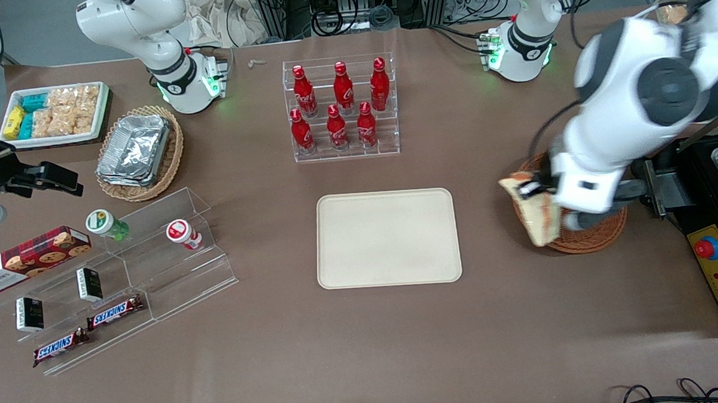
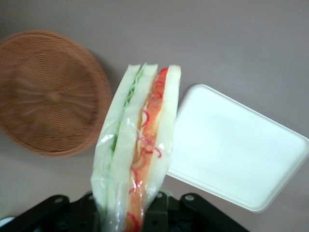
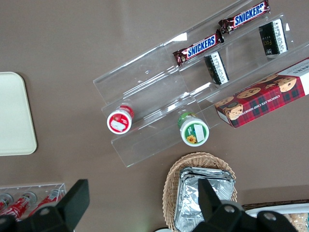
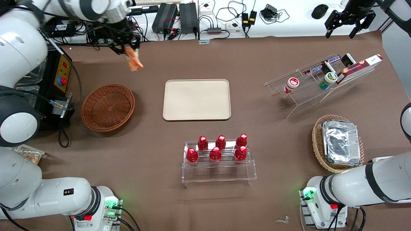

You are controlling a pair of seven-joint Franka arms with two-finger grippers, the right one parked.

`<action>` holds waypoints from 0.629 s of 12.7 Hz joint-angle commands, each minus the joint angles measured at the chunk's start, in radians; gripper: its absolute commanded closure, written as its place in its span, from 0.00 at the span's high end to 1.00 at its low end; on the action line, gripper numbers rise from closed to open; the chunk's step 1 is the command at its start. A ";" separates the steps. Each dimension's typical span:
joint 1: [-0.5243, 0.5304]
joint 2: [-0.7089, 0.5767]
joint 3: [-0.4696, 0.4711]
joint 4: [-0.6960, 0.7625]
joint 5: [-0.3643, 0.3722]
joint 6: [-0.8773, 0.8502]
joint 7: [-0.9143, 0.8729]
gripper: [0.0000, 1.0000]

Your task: Place sandwich from basket to tray

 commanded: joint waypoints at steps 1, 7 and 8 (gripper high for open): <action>-0.048 0.112 -0.033 -0.023 -0.010 0.127 -0.008 0.00; -0.122 0.227 -0.031 -0.113 0.059 0.345 -0.006 0.00; -0.134 0.242 -0.028 -0.115 0.072 0.355 -0.006 0.00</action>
